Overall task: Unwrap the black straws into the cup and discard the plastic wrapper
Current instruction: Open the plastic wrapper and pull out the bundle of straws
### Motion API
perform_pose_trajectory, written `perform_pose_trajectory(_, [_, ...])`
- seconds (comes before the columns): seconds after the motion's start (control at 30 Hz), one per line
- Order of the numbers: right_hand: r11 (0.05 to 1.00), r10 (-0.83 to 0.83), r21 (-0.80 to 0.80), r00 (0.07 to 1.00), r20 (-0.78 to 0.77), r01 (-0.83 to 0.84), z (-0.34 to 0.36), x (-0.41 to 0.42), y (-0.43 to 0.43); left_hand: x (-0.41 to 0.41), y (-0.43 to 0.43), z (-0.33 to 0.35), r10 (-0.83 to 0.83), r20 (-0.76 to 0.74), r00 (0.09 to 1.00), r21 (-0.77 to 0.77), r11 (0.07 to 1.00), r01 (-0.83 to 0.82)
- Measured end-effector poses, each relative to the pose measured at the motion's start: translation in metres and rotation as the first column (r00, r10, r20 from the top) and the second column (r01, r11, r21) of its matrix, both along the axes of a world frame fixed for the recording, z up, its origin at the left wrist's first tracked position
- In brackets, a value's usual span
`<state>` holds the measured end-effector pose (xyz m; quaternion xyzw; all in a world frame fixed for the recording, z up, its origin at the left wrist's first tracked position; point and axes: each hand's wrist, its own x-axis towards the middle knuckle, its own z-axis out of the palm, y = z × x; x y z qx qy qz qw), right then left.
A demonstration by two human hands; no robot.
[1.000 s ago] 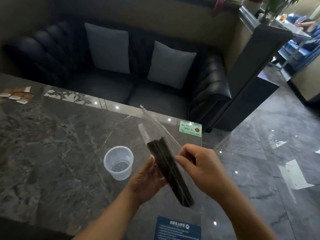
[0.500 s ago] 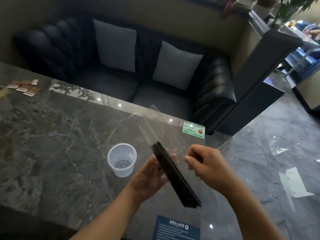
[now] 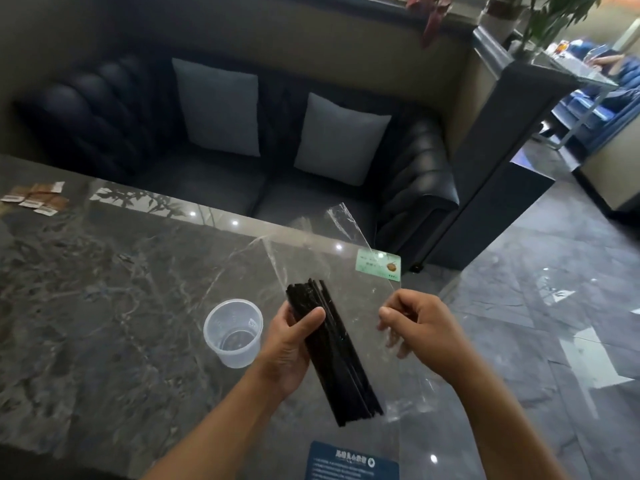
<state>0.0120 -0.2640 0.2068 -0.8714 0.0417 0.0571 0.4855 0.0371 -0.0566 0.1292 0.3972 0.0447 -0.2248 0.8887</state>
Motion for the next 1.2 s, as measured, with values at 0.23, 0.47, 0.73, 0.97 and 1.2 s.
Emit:
perform_pose_trajectory(0.23, [0.995, -0.006, 0.104, 0.998, 0.061, 0.000, 0.008, 0.002, -0.012, 0.003, -0.017, 0.019, 0.050, 0.012, 0.999, 0.070, 0.996, -0.051])
perform_pose_trajectory(0.47, [0.333, -0.130, 0.935, 0.988, -0.079, 0.119, -0.021, -0.029, -0.010, 0.018, -0.014, 0.035, 0.175, -0.036, 0.984, -0.055, 0.983, -0.177])
perform_pose_trajectory(0.73, [0.525, -0.322, 0.819, 0.945, -0.063, 0.233, -0.046, -0.052, 0.062, 0.014, -0.020, 0.044, 0.214, -0.030, 0.976, -0.139, 0.966, -0.216])
perform_pose_trajectory(0.97, [0.653, -0.438, 0.675, 0.899, -0.034, 0.344, -0.044, -0.044, 0.059, 0.006, -0.009, 0.026, 0.101, -0.123, 0.987, -0.291, 0.948, -0.133])
perform_pose_trajectory(1.2, [0.635, -0.442, 0.677, 0.894, -0.077, 0.373, -0.058, -0.060, 0.056, -0.002, -0.012, 0.014, 0.139, -0.281, 0.950, -0.266, 0.939, -0.217])
